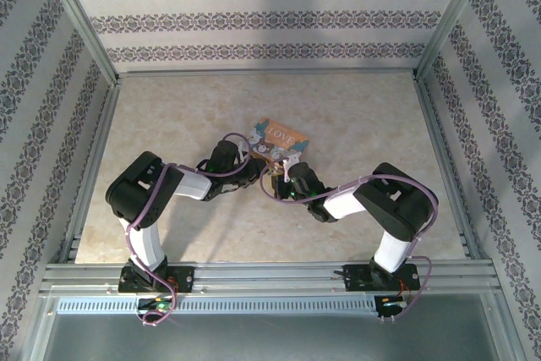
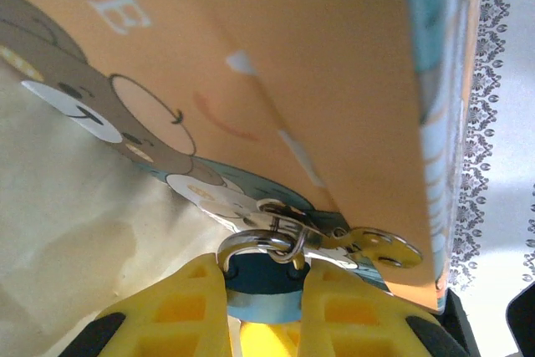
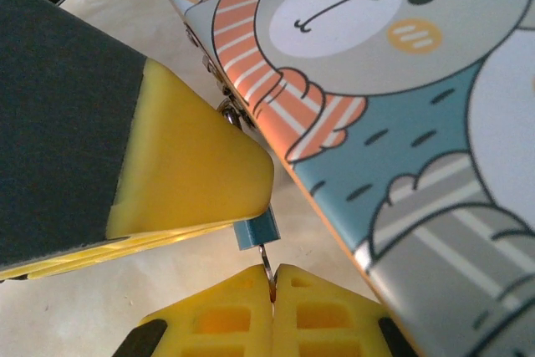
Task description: Unlock the padlock with the key
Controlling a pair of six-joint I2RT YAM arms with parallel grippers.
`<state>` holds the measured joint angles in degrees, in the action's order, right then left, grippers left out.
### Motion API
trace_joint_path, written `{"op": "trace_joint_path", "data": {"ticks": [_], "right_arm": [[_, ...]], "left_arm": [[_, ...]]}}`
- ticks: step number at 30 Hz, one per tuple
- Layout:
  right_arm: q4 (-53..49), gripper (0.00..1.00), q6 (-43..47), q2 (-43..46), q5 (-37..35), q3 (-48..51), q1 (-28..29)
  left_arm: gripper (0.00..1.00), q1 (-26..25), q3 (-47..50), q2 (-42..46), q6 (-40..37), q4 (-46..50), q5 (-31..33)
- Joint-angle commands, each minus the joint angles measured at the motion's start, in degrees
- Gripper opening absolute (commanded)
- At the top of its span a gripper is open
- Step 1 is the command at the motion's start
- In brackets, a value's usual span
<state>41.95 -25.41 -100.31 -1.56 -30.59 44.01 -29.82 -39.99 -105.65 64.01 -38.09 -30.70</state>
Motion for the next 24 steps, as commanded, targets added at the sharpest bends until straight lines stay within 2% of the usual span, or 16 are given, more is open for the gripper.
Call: {"op": "trace_joint_path", "data": {"ticks": [1,8,13,24], "right_arm": [[6.81,0.00,-1.37,-0.94,0.87,-1.82,0.25],[6.91,0.00,-1.69,-1.15,1.22,-1.58,0.14],[6.91,0.00,-1.80,-1.64,1.56,-1.84,0.02],[6.74,0.00,-1.92,-2.29,2.69,-2.41,-0.15]], "left_arm": [[0.18,-1.20,-0.78,-1.38,2.50,-4.95,-8.56],[0.20,-1.20,-0.09,-1.85,3.23,-7.15,-7.93],[0.30,-0.98,1.45,0.05,2.86,-7.83,-6.04],[0.50,1.54,7.54,11.09,-0.77,-2.30,0.97]]}}
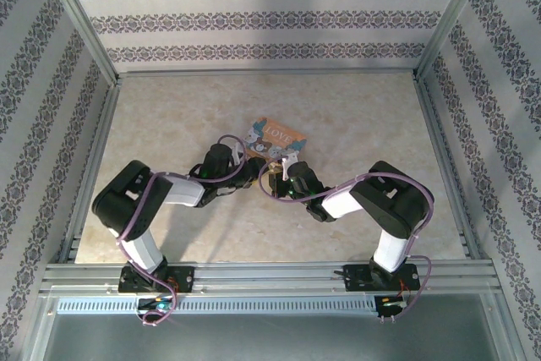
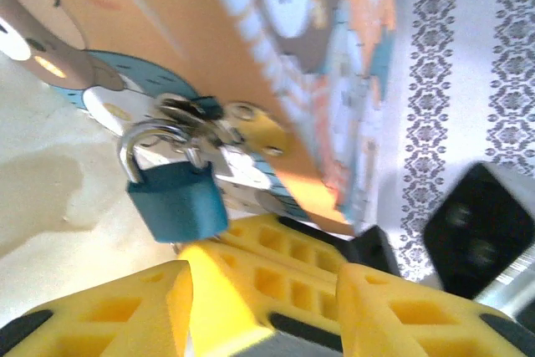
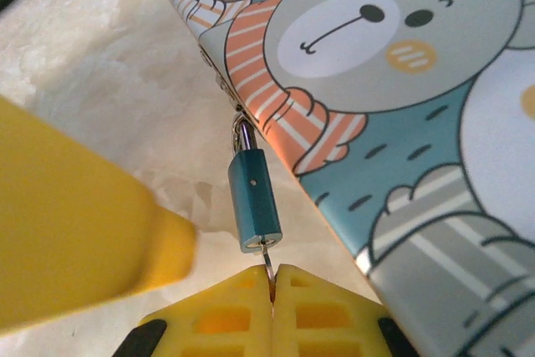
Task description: Unlock the padlock with the key
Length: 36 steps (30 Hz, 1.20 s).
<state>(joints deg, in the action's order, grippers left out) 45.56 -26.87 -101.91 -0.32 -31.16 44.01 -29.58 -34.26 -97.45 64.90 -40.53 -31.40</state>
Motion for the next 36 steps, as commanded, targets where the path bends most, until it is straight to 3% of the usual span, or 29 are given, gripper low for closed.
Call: {"op": "trace_joint_path", "data": {"ticks": [1,10,15,26,36], "right_arm": [[2.97,0.00,-0.55,-0.83,1.67,-1.97,-0.14],[1.90,0.00,-3.75,-1.21,4.72,-3.71,-0.06],[0.52,0.00,-7.47,-1.01,6.70,-4.99,0.05],[-1.59,0.00,-15.23,-1.52,10.02,-6.68,0.29],[-1.69,0.00,-18.89,-1.88,11.54,-7.42,0.43]], "left_arm": [[0.52,1.77,2.44,4.10,-1.96,0.72,1.99],[0.60,7.33,8.54,15.27,-3.56,4.58,4.15],[0.60,10.89,9.74,17.91,-3.25,4.46,0.16],[0.50,11.73,12.55,11.98,5.85,-6.88,-2.35],[0.48,9.99,13.61,5.56,10.91,-16.06,-1.30]]}}
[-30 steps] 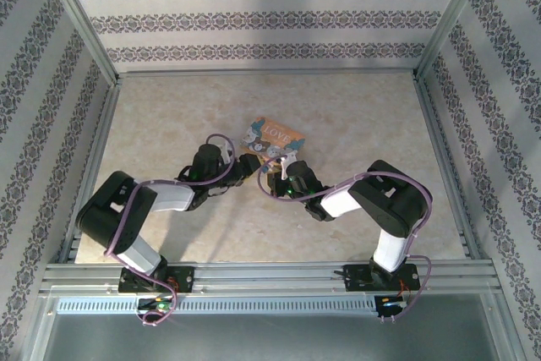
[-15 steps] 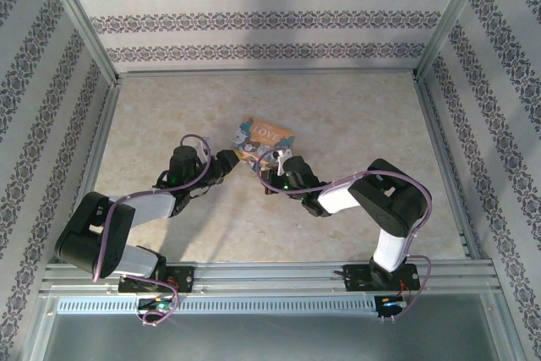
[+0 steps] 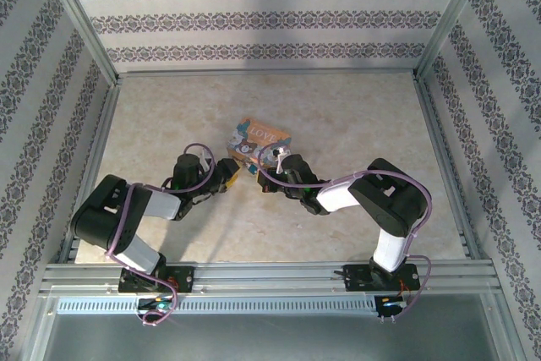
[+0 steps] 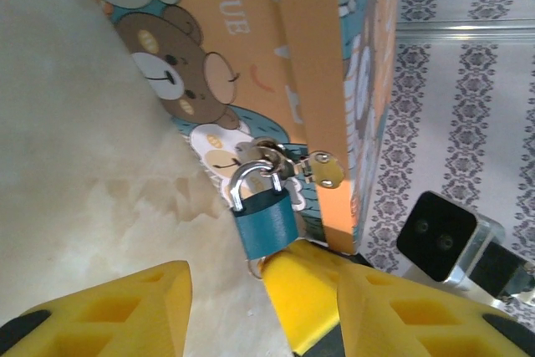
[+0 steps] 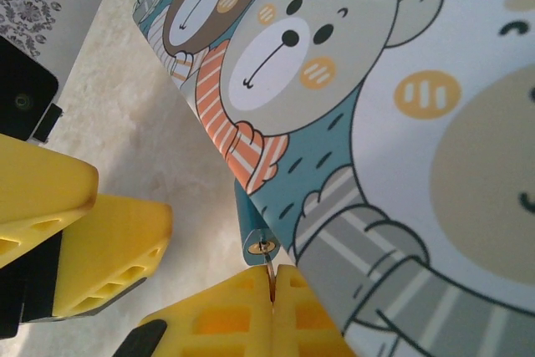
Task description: Unlock the padlock with the key
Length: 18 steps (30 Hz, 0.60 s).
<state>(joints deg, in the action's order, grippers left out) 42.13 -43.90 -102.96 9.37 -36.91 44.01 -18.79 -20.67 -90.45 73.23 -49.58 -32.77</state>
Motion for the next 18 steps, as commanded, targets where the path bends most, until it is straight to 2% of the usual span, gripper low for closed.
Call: {"op": "trace_joint_path", "data": {"ticks": [1,18], "right_arm": [[1.74,0.00,-1.95,-0.92,1.95,-1.80,0.42],[1.56,0.00,-5.12,-0.69,3.09,-2.31,0.41]], "left_arm": [[0.48,-1.02,-0.15,-2.11,2.91,-7.56,0.17],[0.38,-4.15,-3.01,-14.62,8.97,-19.79,1.92]]}}
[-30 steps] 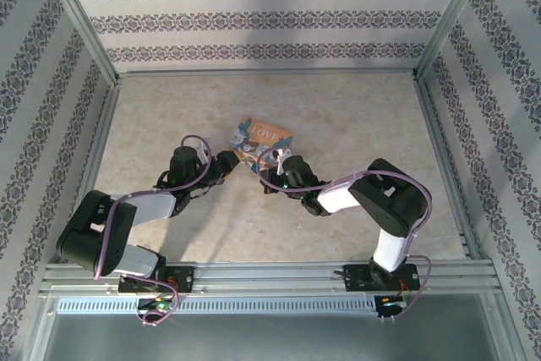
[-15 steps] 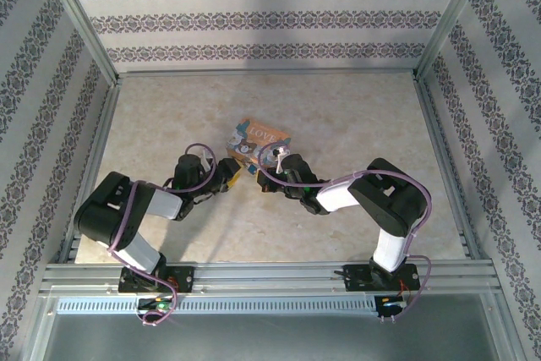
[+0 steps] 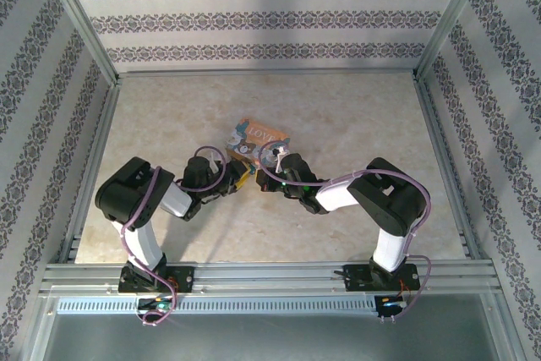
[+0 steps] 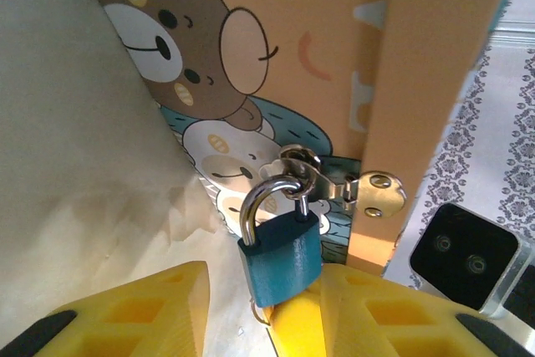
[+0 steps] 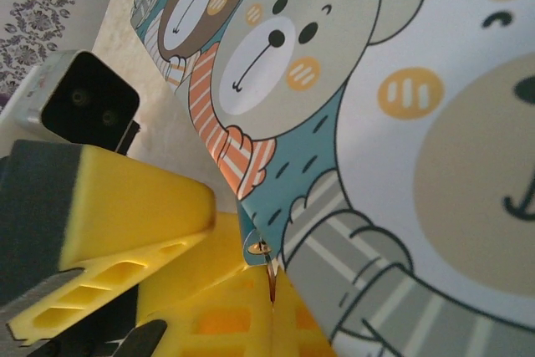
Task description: Unlock the padlock with the key
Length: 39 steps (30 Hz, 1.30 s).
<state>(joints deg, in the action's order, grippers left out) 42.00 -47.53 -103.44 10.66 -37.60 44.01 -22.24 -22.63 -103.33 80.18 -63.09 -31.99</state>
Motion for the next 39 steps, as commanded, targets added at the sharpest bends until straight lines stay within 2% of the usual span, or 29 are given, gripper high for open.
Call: {"op": "trace_joint_path", "data": {"ticks": [1,6,12,18,26,33,39], "right_arm": [[1.74,0.00,-1.99,-0.25,1.95,-1.59,0.38],[2.05,0.00,-4.57,-0.27,2.85,-1.85,0.60],[2.77,0.00,-8.46,-0.12,3.50,-1.71,0.79],[2.74,0.01,-9.77,1.02,2.93,-1.16,0.73],[1.10,0.22,-9.40,4.71,-0.63,1.07,0.64],[-5.88,0.33,-3.86,12.51,-5.93,4.69,0.12],[-14.90,0.36,8.80,22.83,-10.77,6.39,0.16]], "left_arm": [[0.38,-0.78,-1.23,-2.53,2.39,-7.17,1.22],[0.34,-1.31,-2.21,-5.29,3.75,-9.19,2.34],[0.32,-1.83,-2.59,-5.24,3.58,-8.62,2.79],[0.24,-2.13,-2.68,-4.32,3.24,-7.52,3.31],[0.13,-2.25,-2.70,0.02,0.97,-1.84,4.36],[0.11,-2.21,-3.29,4.54,-0.39,2.76,4.22],[0.11,-2.53,-3.90,7.89,-0.27,6.04,3.93]]}}
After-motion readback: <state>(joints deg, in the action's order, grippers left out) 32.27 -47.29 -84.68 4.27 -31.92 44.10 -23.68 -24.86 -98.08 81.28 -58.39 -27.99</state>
